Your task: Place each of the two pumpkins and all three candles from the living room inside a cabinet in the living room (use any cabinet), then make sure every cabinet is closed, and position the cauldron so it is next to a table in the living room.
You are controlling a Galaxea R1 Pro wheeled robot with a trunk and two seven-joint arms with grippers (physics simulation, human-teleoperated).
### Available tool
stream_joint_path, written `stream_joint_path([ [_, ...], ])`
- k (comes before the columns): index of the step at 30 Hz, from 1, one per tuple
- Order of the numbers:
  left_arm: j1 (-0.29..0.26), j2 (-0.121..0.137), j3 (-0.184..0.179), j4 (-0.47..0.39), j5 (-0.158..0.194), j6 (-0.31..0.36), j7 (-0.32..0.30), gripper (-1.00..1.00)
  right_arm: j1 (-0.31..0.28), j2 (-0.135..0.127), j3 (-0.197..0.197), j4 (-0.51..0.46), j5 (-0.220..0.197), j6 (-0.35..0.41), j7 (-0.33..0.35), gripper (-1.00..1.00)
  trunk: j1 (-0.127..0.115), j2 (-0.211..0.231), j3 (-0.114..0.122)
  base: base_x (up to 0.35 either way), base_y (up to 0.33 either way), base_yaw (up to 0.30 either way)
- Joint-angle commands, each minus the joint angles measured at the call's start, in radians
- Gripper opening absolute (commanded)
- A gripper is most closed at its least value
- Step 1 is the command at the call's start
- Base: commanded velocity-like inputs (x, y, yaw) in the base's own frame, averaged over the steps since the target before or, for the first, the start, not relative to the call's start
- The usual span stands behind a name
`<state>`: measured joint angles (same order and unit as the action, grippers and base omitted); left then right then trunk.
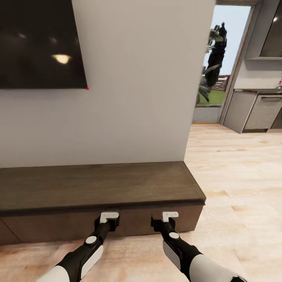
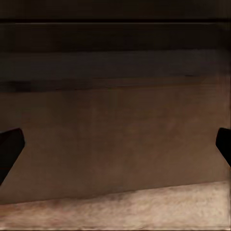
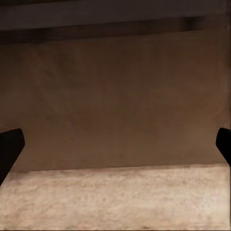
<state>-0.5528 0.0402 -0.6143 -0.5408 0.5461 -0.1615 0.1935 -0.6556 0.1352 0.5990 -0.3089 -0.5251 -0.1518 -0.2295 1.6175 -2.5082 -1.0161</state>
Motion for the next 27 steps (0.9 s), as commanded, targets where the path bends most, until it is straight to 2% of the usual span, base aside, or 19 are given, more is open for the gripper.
stream_joint_path([
  [1,-0.001,0.001,-0.009,-0.001,0.008,-0.004,0.008,1.00,-0.001,0.000,0.008,0.001,-0.010,-0.005,-0.005,1.00,-0.001,0.000,-0.001,-0.317,0.000,0.000],
  [20,-0.001,0.001,-0.010,-0.001,0.007,-0.004,0.006,1.00,-0.001,0.000,0.008,0.002,-0.010,-0.005,-0.005,1.00,-0.001,0.000,-0.001,-0.340,0.000,0.000],
  [27,-0.001,0.001,-0.009,-0.002,0.007,-0.003,0.008,1.00,-0.001,0.000,0.008,0.002,-0.010,-0.005,-0.005,1.00,-0.001,0.000,-0.001,-0.139,0.000,0.000],
])
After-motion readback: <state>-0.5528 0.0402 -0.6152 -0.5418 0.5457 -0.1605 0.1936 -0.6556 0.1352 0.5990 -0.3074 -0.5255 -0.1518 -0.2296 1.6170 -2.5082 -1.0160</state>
